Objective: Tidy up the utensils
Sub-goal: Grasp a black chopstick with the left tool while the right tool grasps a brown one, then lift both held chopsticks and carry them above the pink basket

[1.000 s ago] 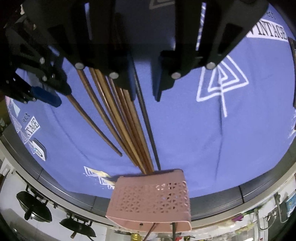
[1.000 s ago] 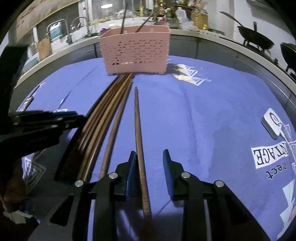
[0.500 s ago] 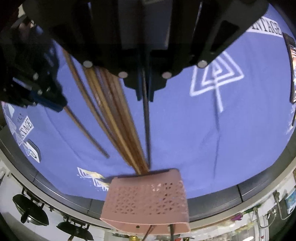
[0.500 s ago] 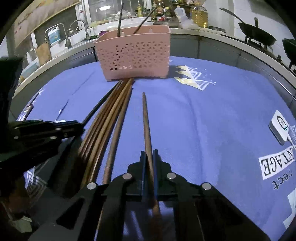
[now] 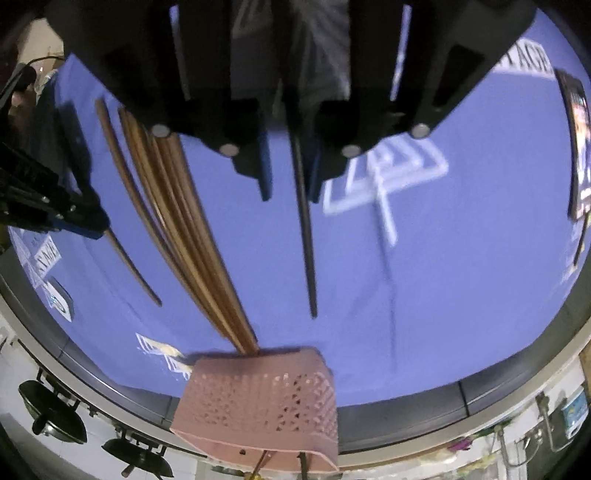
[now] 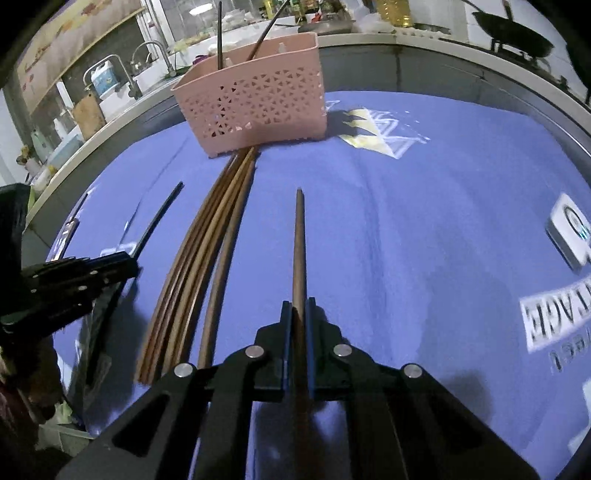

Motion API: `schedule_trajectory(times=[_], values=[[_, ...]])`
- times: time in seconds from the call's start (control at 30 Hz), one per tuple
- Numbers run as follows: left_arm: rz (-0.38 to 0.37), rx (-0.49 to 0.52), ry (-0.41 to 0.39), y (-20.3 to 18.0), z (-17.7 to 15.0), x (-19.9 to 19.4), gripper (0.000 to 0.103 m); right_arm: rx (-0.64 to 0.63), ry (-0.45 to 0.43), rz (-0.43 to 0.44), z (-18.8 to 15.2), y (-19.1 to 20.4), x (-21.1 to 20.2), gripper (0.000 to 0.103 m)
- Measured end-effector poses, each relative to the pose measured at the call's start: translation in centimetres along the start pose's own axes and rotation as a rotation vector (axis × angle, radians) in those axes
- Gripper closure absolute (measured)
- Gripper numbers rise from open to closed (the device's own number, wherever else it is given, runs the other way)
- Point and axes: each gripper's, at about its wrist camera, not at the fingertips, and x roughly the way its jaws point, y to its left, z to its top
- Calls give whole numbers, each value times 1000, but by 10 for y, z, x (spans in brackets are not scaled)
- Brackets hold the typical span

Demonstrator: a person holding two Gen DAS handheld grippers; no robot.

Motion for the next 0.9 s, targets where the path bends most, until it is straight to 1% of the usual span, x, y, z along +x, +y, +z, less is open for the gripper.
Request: schedule_trajectory(times=[0.07, 0.2, 0.23, 0.27, 0.33, 0.37, 0.43, 0.5, 0.57, 0.67, 0.77, 0.83, 0.9], values=[[20, 9, 0, -4, 13, 8, 77, -9, 8, -2, 16, 1, 10, 95], [47, 36, -24, -10, 38, 23, 77, -32, 29, 15, 45, 3, 29, 95], [44, 38, -31, -11, 41, 25, 83, -42, 36, 12, 49, 4, 32, 97], [32, 39, -31, -12, 45, 27, 98, -47, 44, 7, 54, 5, 36, 98], [2, 16, -10, -10, 50, 26, 98, -34, 52, 15, 58, 6, 36, 98], [-25, 2, -26, -8, 52, 18, 98, -22, 26, 34, 61, 6, 28, 98], [-51, -1, -104, -7, 55, -6, 98, -14, -45, 68, 64, 6, 6, 98], [-77, -8, -192, -4, 58, -38, 98, -18, -157, 93, 68, 8, -30, 98], [-101, -24, -258, 0, 61, -62, 98, -21, -256, 106, 72, 9, -61, 98], [-125, -47, -384, 6, 64, -107, 98, -30, -386, 108, 78, 11, -99, 98], [-129, -53, -465, 7, 65, -137, 98, -27, -458, 102, 82, 11, -121, 98], [-120, -44, -493, 3, 65, -147, 98, -31, -490, 90, 81, 11, -128, 98], [-116, -32, -498, 2, 62, -151, 98, -44, -505, 78, 79, 12, -131, 98]])
